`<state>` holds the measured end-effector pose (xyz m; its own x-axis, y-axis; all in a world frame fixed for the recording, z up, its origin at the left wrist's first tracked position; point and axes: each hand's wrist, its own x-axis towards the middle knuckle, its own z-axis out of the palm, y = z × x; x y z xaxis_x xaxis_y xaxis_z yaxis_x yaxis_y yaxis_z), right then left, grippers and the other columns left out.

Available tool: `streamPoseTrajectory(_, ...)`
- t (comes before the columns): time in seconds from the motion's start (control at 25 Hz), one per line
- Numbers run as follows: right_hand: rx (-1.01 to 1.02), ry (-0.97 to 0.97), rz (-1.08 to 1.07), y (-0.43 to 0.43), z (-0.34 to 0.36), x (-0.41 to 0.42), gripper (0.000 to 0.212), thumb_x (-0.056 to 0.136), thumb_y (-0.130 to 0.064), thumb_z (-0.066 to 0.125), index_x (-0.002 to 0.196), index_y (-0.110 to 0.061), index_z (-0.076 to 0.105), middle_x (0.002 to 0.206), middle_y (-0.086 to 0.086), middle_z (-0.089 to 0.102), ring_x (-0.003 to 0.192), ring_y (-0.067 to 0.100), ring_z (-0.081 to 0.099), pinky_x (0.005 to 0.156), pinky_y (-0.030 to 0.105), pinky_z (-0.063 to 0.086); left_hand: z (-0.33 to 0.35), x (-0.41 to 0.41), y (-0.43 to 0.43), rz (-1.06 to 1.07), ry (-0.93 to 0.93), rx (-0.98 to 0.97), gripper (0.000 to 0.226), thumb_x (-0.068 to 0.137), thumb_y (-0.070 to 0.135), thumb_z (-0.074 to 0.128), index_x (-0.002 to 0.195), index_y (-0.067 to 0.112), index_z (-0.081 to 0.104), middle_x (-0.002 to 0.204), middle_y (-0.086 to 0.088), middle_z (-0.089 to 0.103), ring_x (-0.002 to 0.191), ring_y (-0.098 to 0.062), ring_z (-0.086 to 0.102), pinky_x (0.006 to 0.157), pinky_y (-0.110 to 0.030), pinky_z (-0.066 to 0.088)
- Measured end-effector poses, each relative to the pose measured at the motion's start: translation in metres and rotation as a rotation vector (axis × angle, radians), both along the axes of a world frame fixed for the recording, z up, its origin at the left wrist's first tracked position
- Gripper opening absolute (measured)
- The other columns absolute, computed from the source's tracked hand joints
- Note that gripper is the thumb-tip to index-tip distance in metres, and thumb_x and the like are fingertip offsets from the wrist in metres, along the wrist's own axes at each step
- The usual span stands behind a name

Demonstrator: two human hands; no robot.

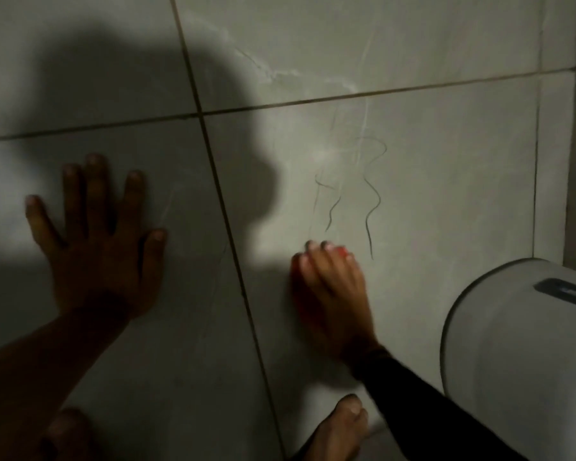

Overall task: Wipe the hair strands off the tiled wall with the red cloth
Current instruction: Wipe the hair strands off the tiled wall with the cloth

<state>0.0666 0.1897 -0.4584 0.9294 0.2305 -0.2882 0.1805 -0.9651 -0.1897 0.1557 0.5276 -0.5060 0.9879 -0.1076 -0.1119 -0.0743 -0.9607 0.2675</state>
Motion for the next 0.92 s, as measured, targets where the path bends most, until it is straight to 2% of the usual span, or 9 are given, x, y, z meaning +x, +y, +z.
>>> streamPoseTrajectory(0.12,-0.024,-0.125,-0.533,-0.003,-0.017,0.059,0.068,0.104,-0.037,0.041,0.167,-0.014,0.033,0.177,0.012,0.031,0.166,0.034,0.024,0.137,0.055,0.019,-0.001,0.002,0.000,-0.016,0.043,-0.029,0.077,0.106,0.061,0.024,0.176,0.039,0.000,0.185,0.003,-0.015,0.170,-0.018,-0.019,0.125,-0.082,0.013)
streamPoseTrajectory(0.2,-0.036,-0.124,-0.600,0.023,-0.016,0.037,0.066,0.108,-0.040,0.035,0.168,-0.014,0.031,0.178,0.013,0.030,0.167,0.035,0.023,0.137,0.054,0.015,0.001,0.001,0.001,-0.007,0.062,-0.054,0.078,0.106,0.061,0.026,0.176,0.038,0.000,0.186,0.000,-0.012,0.170,-0.018,-0.019,0.123,-0.083,0.017)
streamPoseTrajectory(0.32,-0.025,0.037,-0.535,0.010,0.004,-0.028,0.070,0.112,-0.048,0.020,0.168,-0.007,0.033,0.178,0.017,0.024,0.167,0.042,0.020,0.134,0.067,0.021,0.001,0.001,0.004,-0.002,0.032,-0.059,0.078,0.107,0.057,0.030,0.176,0.035,0.002,0.187,-0.008,-0.003,0.171,-0.020,-0.018,0.120,-0.084,0.021)
streamPoseTrajectory(0.48,-0.011,-0.176,-1.065,-0.035,-0.012,0.089,0.084,0.095,-0.043,0.038,0.170,-0.008,0.025,0.180,0.013,0.023,0.169,0.036,0.018,0.136,0.063,0.017,-0.004,0.000,0.005,-0.033,0.013,-0.062,0.080,0.106,0.054,0.034,0.177,0.031,0.005,0.187,-0.009,-0.004,0.172,-0.027,-0.016,0.120,-0.085,0.021)
streamPoseTrajectory(0.6,-0.005,-0.212,-0.606,-0.024,-0.022,0.120,0.080,0.096,-0.039,0.042,0.170,-0.012,0.026,0.179,0.012,0.026,0.167,0.034,0.021,0.138,0.052,0.012,-0.004,0.001,0.007,-0.020,0.043,-0.046,0.080,0.105,0.057,0.032,0.177,0.034,0.004,0.187,-0.007,-0.005,0.172,-0.025,-0.016,0.119,-0.085,0.021)
streamPoseTrajectory(0.72,-0.016,-0.073,-0.247,-0.059,-0.004,0.080,0.073,0.104,-0.037,0.037,0.169,-0.008,0.028,0.179,0.016,0.025,0.168,0.037,0.020,0.136,0.061,0.017,-0.003,0.000,0.005,0.020,0.066,-0.024,0.080,0.104,0.061,0.027,0.176,0.037,0.003,0.187,-0.004,-0.005,0.172,-0.022,-0.016,0.119,-0.086,0.020)
streamPoseTrajectory(0.76,0.009,-0.064,-0.289,-0.077,-0.002,0.091,0.073,0.104,-0.036,0.037,0.169,-0.006,0.028,0.179,0.017,0.024,0.168,0.039,0.019,0.135,0.064,0.018,-0.002,-0.001,0.004,0.025,0.059,-0.026,0.080,0.104,0.061,0.027,0.176,0.037,0.004,0.187,-0.004,-0.004,0.172,-0.022,-0.016,0.119,-0.086,0.020)
streamPoseTrajectory(0.88,-0.005,-0.195,-0.778,-0.069,-0.009,0.183,0.082,0.096,-0.042,0.035,0.170,-0.009,0.026,0.180,0.014,0.025,0.168,0.037,0.020,0.135,0.063,0.018,-0.002,0.001,0.003,0.009,0.063,-0.039,0.079,0.104,0.061,0.027,0.176,0.037,0.004,0.187,-0.006,-0.003,0.172,-0.023,-0.016,0.120,-0.086,0.020)
streamPoseTrajectory(0.92,-0.021,-0.238,-0.776,-0.048,-0.013,0.200,0.084,0.093,-0.043,0.036,0.170,-0.010,0.028,0.179,0.013,0.028,0.167,0.036,0.023,0.136,0.062,0.019,-0.001,0.001,0.002,0.005,0.066,-0.043,0.079,0.105,0.060,0.027,0.176,0.036,0.004,0.187,-0.007,-0.003,0.172,-0.023,-0.016,0.120,-0.085,0.020)
